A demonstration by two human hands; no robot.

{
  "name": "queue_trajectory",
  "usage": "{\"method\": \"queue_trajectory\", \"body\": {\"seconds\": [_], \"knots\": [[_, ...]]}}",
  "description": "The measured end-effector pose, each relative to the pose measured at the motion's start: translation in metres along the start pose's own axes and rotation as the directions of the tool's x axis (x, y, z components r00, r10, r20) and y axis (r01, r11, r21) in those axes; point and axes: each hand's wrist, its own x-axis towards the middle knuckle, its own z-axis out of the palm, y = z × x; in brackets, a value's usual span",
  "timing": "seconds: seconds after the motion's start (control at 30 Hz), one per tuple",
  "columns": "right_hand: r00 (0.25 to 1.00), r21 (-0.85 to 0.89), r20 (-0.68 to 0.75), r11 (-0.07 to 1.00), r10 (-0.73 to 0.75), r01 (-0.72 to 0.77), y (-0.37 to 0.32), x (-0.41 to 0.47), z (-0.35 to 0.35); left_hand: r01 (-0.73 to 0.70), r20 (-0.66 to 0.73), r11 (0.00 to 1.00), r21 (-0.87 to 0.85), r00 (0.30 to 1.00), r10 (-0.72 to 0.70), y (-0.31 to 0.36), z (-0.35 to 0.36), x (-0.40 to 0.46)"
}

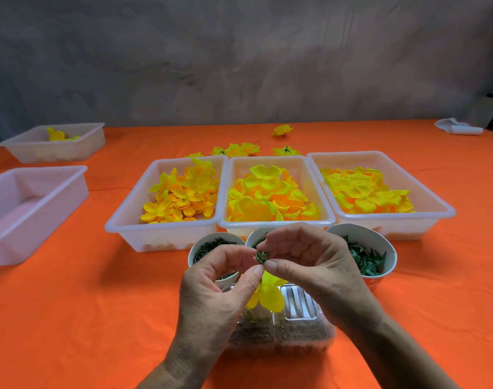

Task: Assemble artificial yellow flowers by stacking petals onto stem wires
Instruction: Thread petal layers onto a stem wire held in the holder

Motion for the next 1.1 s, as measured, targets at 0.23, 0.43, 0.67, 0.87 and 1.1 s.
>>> {"method": "queue_trajectory", "body": {"seconds": [0.23, 0.43, 0.67, 0.87, 1.1], "knots": [[0.999, 0.013, -0.012, 0.999, -0.035, 0.035, -0.001, 0.002, 0.004, -0.012, 0.003, 1.0, 0.001, 1.0, 0.012, 0.002, 0.002, 0.001], [0.997, -0.134, 0.011, 0.988, -0.072, 0.073, -0.004, 0.004, 0.006, -0.003, -0.008, 1.0, -0.018, 1.0, 0.003, 0.0, 0.003, 0.002], [0.995, -0.306, 0.011, 0.947, -0.101, 0.1, -0.01, 0.005, 0.007, 0.007, -0.024, 0.999, -0.053, 1.0, -0.008, -0.002, 0.004, 0.003], [0.997, -0.334, 0.015, 0.939, -0.082, 0.082, -0.012, 0.004, 0.005, -0.001, -0.018, 0.999, -0.036, 1.0, 0.001, -0.004, 0.004, 0.003], [0.997, -0.355, 0.033, 0.932, -0.063, 0.071, -0.01, 0.005, 0.004, 0.0, -0.019, 1.0, -0.023, 1.0, 0.0, -0.006, 0.002, 0.003]]}}
